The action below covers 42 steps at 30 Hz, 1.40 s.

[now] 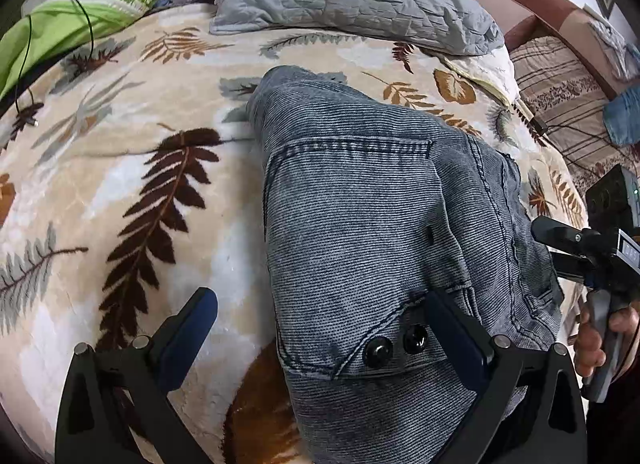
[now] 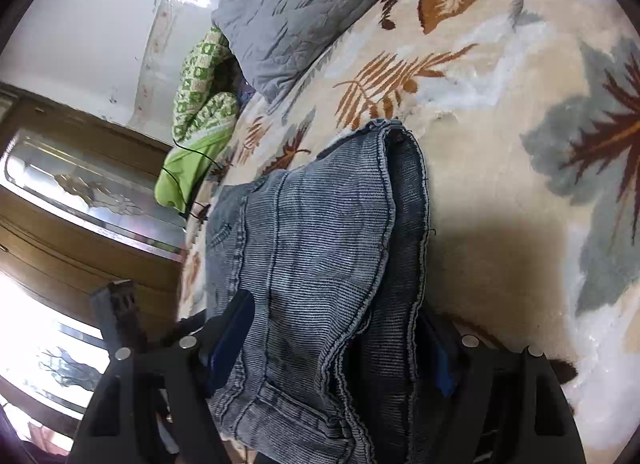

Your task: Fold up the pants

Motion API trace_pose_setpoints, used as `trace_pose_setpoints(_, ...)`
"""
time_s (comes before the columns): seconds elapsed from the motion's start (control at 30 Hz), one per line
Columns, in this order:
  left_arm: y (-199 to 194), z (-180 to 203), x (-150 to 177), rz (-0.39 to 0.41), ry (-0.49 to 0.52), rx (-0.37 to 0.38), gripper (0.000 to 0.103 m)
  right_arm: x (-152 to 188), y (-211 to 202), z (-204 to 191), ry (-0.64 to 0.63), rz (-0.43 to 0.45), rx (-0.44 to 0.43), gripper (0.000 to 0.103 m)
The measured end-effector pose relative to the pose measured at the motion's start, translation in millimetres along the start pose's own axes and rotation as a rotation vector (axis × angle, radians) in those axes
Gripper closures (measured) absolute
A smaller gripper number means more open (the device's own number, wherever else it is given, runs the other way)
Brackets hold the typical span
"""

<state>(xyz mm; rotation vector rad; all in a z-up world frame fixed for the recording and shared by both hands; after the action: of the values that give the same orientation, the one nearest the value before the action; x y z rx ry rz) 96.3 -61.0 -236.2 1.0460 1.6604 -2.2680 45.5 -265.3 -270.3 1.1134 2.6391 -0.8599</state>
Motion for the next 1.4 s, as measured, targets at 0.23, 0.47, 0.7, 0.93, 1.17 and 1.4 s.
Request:
trace_pose_setpoints(0.23,-1.4,2.5,-1.7,0.016,0.033,-0.031,0.000,3.2,1.4,1.4,-0.031,-0.009,0.005,0.024)
trace_pose_setpoints(0.47,-0.5,2.8,-0.7,0.022,0.043,-0.050,0.000,4.5,3.1,1.9,-0.051,-0.026,0.019,0.023)
trace_pose_setpoints(0.7,0.3,2.9,0.4,0.026,0.035,-0.053,0.000,5.2,7.4,-2.7,-0.075,-0.034,0.051,0.023)
trace_pose_setpoints(0.93,0.0,4.2,0.0,0.035,0.047,-0.055,0.000,6.7,10.1,-12.3,-0.124,-0.023,0.127,0.027)
trace_pose_setpoints(1.17,-1.5,8.1,-1.7,0.040,0.062,-0.048,0.010,11.4,10.7,-28.0,-0.173,-0.013,0.143,0.032)
trace_pose_setpoints(1.4,-8.4,17.5,-4.7,0.053,0.092,-0.015,0.047,14.1,5.4,-38.6,-0.212,0.015,0.157,0.044)
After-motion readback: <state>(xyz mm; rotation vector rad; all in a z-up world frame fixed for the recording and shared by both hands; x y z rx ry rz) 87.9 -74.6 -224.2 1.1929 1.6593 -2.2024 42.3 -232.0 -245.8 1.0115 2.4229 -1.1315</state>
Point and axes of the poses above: each gripper's, at about its wrist camera, not at the fingertips, and y roughly the way its jaws point, z to its right, x to its underside, the point moved 8 cm from there along y, roughly the way its jaws point, and after that the axes turned 9 degrees about z, right-handed, at the moved point
